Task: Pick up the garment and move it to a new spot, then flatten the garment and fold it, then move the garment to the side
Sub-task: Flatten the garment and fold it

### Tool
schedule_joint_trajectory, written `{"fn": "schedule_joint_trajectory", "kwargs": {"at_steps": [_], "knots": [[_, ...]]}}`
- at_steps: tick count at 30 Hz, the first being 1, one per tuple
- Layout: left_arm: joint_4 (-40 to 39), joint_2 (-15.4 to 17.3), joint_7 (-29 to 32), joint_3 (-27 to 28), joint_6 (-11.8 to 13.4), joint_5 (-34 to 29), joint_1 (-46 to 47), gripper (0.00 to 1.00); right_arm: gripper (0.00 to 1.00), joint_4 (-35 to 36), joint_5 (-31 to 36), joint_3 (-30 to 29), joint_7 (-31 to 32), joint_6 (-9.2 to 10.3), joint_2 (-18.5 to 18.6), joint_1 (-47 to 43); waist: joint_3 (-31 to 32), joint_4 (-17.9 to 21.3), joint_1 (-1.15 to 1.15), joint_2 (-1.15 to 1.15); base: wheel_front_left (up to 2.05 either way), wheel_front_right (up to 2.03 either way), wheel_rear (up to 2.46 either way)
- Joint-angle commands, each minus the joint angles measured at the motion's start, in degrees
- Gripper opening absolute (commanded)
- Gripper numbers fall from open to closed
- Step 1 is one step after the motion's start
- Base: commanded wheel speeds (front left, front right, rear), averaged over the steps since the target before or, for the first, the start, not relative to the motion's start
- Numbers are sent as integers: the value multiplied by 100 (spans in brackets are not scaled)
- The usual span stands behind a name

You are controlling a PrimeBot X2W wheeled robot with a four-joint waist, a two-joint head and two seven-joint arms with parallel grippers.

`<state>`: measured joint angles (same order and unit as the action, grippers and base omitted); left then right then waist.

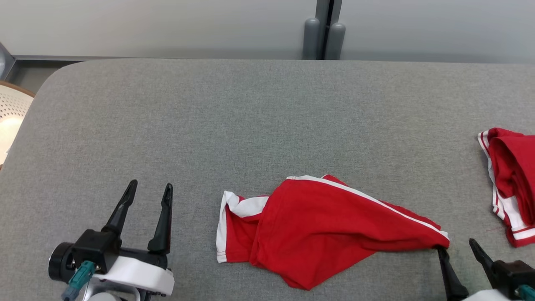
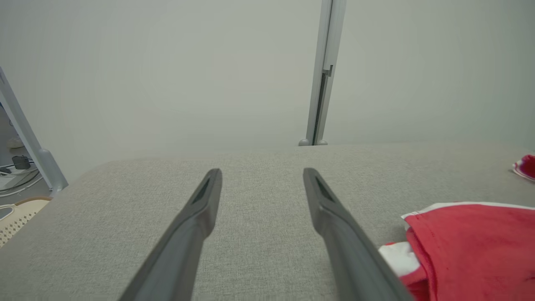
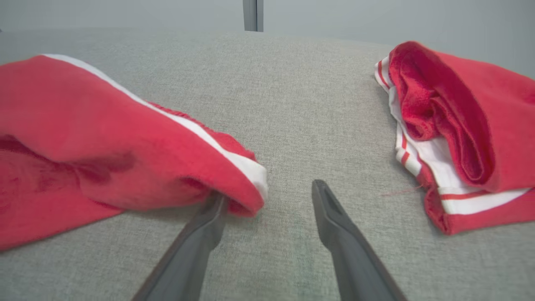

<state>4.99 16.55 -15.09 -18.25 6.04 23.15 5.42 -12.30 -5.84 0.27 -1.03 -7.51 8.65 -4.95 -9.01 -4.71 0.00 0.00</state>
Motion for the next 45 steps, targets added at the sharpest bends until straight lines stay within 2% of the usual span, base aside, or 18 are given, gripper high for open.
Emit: {"fn": "schedule_joint_trajectory", "kwargs": {"at_steps": [1, 9, 15, 21, 31, 35, 41, 45], "knots": [[27, 43, -5, 41, -7, -33, -110, 100, 100, 131, -75, -92, -84, 5, -2, -176, 108, 57, 0, 0, 0, 0, 0], [-17, 185, 17, 187, 119, 78, -517, 100, 100, 1221, -491, -242, -244, 4, 94, -745, 373, 234, 0, 0, 0, 0, 0], [-212, 243, 145, 141, 208, 42, -648, 100, 100, 1931, -772, -51, -165, 4, 151, -412, 552, 247, 0, 0, 0, 0, 0], [-369, 292, 314, 27, 226, -6, -720, 100, 100, 2139, -909, 111, -17, 4, 172, -250, 649, 170, 0, 0, 0, 0, 0], [-503, 338, 429, -54, 271, -41, -685, 100, 100, 2052, -980, 87, -74, 4, 151, -291, 603, 123, 0, 0, 0, 0, 0], [-540, 238, 638, -328, 33, -56, -272, 100, 100, 2064, -954, 93, -71, 4, 133, -200, 468, 121, 0, 0, 0, 0, 0], [126, -144, 1617, -1207, -900, 125, 887, 100, 100, 2088, -900, 221, -9, 4, 116, -1, 89, 241, 0, 0, 0, 0, 0], [918, -403, 2043, -1537, -1195, 390, 1450, 100, 100, 2048, -870, 278, -26, 4, 66, 101, -106, 405, 0, 0, 0, 0, 0]]}}
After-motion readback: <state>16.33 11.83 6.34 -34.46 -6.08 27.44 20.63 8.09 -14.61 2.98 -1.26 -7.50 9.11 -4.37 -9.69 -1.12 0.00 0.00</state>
